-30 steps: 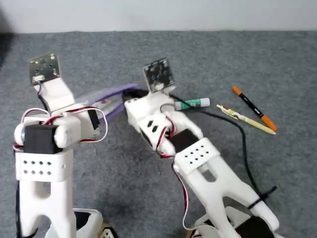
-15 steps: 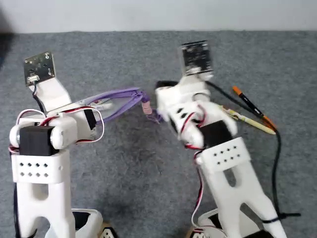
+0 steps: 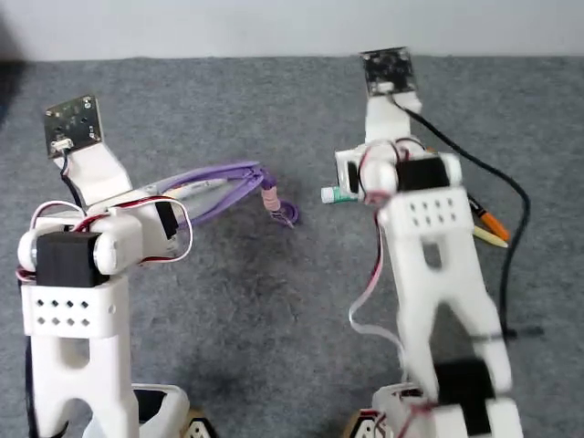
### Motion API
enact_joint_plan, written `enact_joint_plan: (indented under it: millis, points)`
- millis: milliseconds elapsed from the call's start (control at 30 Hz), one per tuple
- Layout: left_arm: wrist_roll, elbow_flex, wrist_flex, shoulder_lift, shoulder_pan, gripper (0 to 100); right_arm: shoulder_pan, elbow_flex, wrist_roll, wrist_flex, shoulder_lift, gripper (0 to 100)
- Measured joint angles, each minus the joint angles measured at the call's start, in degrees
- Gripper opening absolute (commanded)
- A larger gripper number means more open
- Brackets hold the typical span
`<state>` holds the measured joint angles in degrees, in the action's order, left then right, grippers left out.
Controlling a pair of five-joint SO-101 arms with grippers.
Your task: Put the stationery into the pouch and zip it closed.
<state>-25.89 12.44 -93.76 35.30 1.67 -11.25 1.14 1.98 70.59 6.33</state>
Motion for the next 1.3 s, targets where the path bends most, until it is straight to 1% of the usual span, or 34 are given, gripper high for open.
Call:
enact_joint_plan:
  millis: [100,167,333,400,433,600,733,1000,1100,1167,1300]
  points:
    - [0.0,0.0,0.0,0.0,0.0,1,-0.18,-8.44,5.1,7.03,-9.58,1.0]
    - [0.0,0.0,0.0,0.0,0.0,1,-0.18,-13.98,8.53,10.81,-15.56,3.9]
    - [0.0,0.0,0.0,0.0,0.0,1,-0.09,-25.58,18.46,16.26,-28.92,24.0]
    - [0.0,0.0,0.0,0.0,0.0,1,0.26,-29.01,23.12,17.49,-33.32,29.2]
    - [0.0,0.0,0.0,0.0,0.0,1,0.53,-30.51,25.67,17.93,-35.25,30.0]
    - [0.0,0.0,0.0,0.0,0.0,1,1.41,-36.22,37.01,18.37,-41.58,29.9]
    - [0.0,0.0,0.0,0.0,0.0,1,0.88,-38.59,42.11,18.37,-44.66,29.9]
    - [0.0,0.0,0.0,0.0,0.0,1,-2.02,-41.67,46.68,16.97,-49.93,29.9]
    - [0.0,0.0,0.0,0.0,0.0,1,-2.99,-41.67,47.38,14.59,-52.4,29.8]
    - [0.0,0.0,0.0,0.0,0.0,1,-3.25,-41.67,47.38,12.31,-53.98,26.7]
    - [0.0,0.0,0.0,0.0,0.0,1,-3.43,-41.67,47.47,9.58,-57.85,11.0]
